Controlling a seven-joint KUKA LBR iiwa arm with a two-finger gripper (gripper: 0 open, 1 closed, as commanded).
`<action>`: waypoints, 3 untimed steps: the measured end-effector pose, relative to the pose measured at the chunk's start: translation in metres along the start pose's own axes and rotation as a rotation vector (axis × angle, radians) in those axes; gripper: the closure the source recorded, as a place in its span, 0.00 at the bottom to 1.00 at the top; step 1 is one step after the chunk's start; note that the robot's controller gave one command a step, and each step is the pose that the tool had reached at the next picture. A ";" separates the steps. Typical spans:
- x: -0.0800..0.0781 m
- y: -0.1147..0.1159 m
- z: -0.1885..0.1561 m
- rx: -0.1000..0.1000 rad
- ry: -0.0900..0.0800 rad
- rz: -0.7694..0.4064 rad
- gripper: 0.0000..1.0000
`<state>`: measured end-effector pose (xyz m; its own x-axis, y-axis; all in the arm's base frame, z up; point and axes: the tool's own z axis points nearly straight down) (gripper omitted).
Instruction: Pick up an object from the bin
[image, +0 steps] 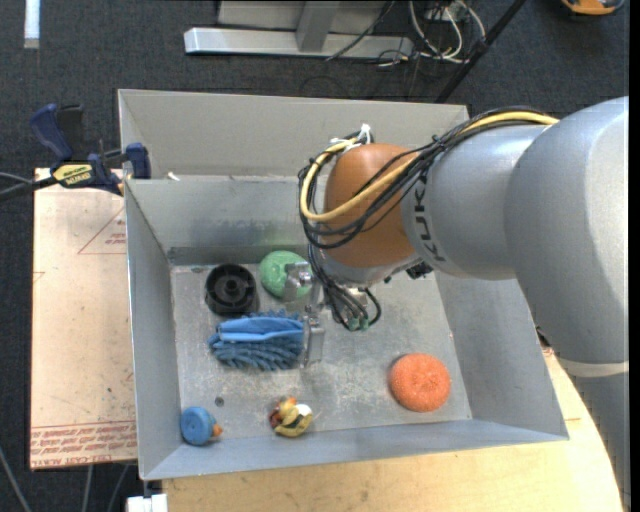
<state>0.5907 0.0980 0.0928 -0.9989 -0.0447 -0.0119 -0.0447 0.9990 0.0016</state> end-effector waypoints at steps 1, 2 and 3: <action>0.009 0.028 0.024 -0.001 0.012 -0.134 0.00; 0.029 0.044 0.023 -0.002 -0.001 -0.446 1.00; 0.029 0.044 0.023 -0.002 -0.001 -0.446 1.00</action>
Offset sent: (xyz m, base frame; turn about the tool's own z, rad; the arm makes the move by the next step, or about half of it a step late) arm -0.0313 0.0421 -0.0228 -0.4487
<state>0.5596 0.1407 0.0698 -0.8821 -0.4709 -0.0127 -0.4709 0.8822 -0.0018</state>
